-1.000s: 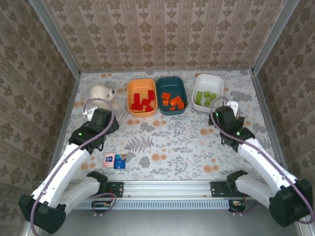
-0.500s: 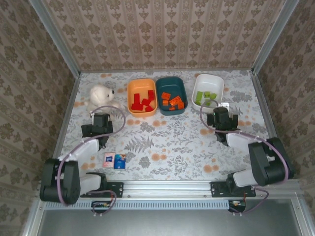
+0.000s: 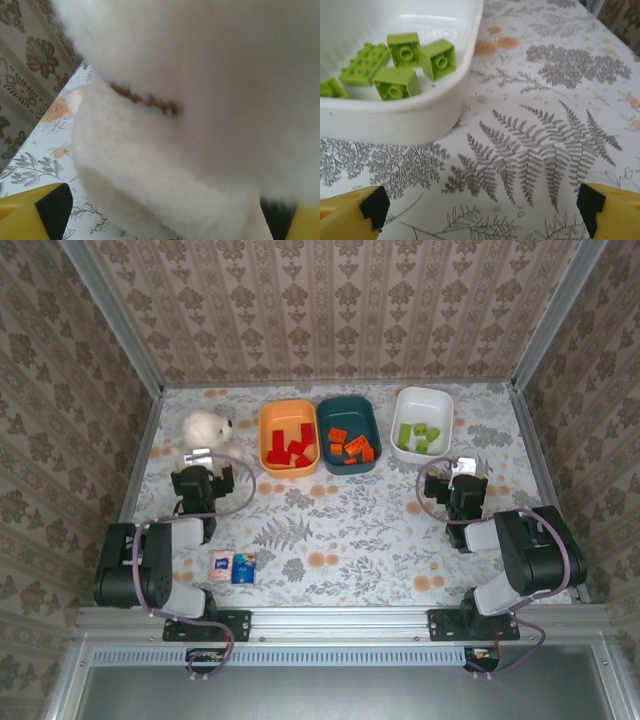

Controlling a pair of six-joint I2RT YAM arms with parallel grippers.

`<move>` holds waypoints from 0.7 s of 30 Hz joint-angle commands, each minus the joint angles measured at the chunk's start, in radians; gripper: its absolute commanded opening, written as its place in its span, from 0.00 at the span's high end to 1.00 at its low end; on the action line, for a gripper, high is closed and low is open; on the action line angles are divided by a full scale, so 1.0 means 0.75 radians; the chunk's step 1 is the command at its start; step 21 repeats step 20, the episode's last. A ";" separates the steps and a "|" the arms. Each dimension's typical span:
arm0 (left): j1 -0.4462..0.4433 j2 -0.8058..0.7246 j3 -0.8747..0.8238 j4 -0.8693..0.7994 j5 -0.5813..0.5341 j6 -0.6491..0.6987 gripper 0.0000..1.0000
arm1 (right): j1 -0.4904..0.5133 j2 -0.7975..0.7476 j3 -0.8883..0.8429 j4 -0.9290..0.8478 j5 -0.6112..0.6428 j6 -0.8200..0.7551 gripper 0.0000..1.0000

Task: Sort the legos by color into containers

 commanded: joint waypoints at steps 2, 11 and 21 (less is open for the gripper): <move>0.008 0.058 -0.001 0.166 0.032 0.024 0.00 | -0.006 -0.001 0.119 -0.002 -0.018 0.022 0.00; 0.041 0.067 0.028 0.123 0.078 0.007 0.00 | -0.004 0.000 0.108 0.028 -0.016 0.011 0.00; 0.037 0.068 0.029 0.124 0.070 0.010 0.00 | -0.005 0.001 0.116 0.015 -0.059 0.001 0.00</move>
